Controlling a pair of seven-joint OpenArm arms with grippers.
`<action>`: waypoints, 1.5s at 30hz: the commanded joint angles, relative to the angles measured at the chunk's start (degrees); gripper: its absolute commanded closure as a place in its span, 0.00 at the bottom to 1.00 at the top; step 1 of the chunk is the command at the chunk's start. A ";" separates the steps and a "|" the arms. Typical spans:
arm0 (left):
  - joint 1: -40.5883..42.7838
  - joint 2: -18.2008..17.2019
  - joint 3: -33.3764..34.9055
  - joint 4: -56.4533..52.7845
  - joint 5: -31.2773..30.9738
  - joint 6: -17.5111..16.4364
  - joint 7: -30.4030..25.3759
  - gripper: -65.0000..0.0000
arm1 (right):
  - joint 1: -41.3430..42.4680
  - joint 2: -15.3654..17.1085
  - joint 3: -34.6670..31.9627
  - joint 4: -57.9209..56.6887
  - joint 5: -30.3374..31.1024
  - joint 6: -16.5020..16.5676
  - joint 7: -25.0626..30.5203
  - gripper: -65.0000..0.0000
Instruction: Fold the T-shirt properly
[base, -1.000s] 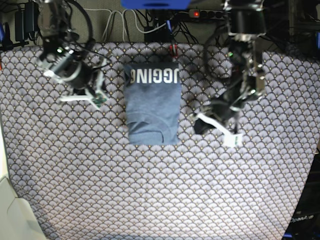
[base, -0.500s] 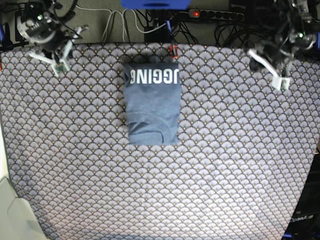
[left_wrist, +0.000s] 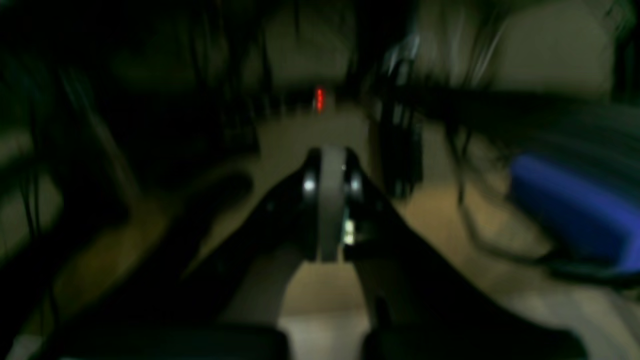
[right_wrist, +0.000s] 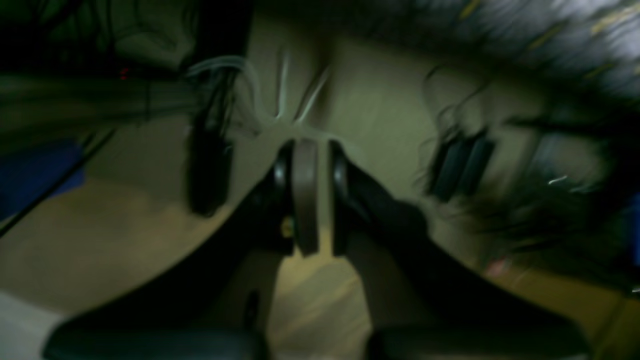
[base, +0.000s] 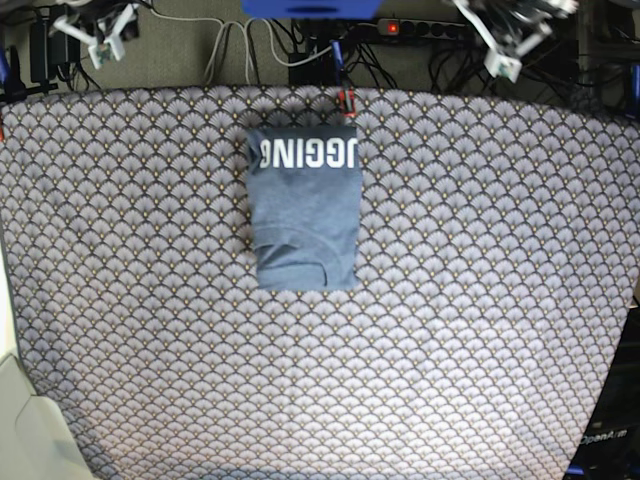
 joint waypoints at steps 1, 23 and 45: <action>0.55 0.48 0.60 -1.87 0.21 -0.30 -1.15 0.99 | 0.55 1.18 0.39 -2.36 -0.08 -0.05 -0.07 0.96; -27.32 8.84 13.88 -82.04 1.18 0.23 -43.34 0.99 | 30.61 9.44 -22.64 -80.07 -0.17 -2.12 32.99 0.96; -39.01 10.77 14.05 -95.58 1.18 15.35 -50.29 0.99 | 39.32 4.96 -38.91 -95.99 0.09 -37.90 47.76 0.96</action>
